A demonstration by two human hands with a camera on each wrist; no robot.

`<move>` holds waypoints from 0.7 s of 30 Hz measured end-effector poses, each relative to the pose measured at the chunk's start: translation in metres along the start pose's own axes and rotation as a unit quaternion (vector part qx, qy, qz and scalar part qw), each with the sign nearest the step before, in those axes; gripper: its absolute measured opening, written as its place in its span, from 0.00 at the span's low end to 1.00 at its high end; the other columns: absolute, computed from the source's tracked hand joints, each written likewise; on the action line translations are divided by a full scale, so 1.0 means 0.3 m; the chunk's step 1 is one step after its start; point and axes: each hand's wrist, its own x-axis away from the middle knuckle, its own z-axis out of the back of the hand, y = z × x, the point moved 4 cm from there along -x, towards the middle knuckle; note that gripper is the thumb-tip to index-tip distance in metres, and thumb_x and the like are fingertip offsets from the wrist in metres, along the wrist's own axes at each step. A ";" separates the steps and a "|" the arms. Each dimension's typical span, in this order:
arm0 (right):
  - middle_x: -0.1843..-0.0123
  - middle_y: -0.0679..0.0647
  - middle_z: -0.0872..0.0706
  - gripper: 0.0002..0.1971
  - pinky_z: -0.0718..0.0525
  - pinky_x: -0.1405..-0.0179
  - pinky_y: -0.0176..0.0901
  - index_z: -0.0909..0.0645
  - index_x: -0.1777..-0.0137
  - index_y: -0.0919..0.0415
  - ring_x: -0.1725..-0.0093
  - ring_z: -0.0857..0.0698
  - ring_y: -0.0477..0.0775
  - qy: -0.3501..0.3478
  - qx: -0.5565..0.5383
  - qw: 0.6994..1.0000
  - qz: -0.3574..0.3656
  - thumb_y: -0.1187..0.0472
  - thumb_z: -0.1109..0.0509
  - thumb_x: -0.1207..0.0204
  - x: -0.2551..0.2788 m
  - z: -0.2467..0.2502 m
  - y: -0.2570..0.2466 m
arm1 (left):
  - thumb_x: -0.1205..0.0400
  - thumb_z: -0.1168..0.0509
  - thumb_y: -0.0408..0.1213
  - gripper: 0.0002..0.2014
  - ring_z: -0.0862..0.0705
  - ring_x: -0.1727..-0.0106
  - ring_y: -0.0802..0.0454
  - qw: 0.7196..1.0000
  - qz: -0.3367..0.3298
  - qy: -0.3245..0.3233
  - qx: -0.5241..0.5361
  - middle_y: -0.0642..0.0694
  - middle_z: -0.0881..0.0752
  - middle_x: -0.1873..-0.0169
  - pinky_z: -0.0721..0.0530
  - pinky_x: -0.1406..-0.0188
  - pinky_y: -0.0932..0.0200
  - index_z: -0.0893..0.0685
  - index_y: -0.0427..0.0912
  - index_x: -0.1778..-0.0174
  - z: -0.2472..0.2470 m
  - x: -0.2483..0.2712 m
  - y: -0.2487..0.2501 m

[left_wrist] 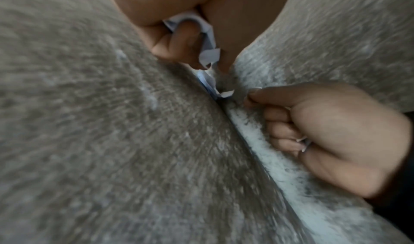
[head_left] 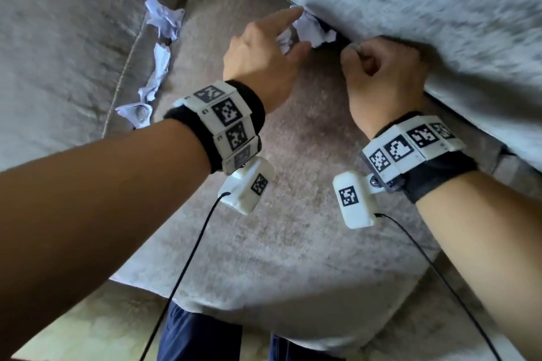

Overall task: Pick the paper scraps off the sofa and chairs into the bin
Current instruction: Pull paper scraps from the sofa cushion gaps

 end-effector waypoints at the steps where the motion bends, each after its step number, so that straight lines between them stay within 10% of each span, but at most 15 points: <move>1: 0.81 0.46 0.32 0.18 0.41 0.77 0.36 0.29 0.72 0.56 0.78 0.29 0.49 0.007 -0.012 1.000 -0.005 0.53 0.36 0.21 0.015 0.009 0.020 | 0.20 0.31 0.51 0.26 0.18 0.29 0.51 1.000 -0.004 -0.011 -0.017 0.56 0.20 0.27 0.17 0.31 0.50 0.25 0.65 0.24 -0.016 -0.007 0.007; 9: 0.80 0.42 0.30 0.16 0.38 0.79 0.33 0.25 0.71 0.53 0.73 0.28 0.50 0.031 -0.062 0.997 -0.035 0.53 0.32 0.22 0.104 0.055 0.124 | 0.21 0.38 0.42 0.20 0.16 0.52 0.47 0.996 0.018 0.002 -0.086 0.57 0.15 0.51 0.15 0.53 0.54 0.20 0.68 0.35 -0.064 -0.036 0.033; 21: 0.79 0.53 0.27 0.18 0.33 0.76 0.47 0.21 0.71 0.64 0.74 0.28 0.57 0.023 -0.104 0.994 -0.033 0.56 0.31 0.22 0.156 0.088 0.126 | 0.18 0.45 0.40 0.08 0.15 0.57 0.49 0.999 0.002 0.003 -0.055 0.51 0.15 0.56 0.17 0.68 0.57 0.21 0.56 0.55 -0.050 0.014 0.049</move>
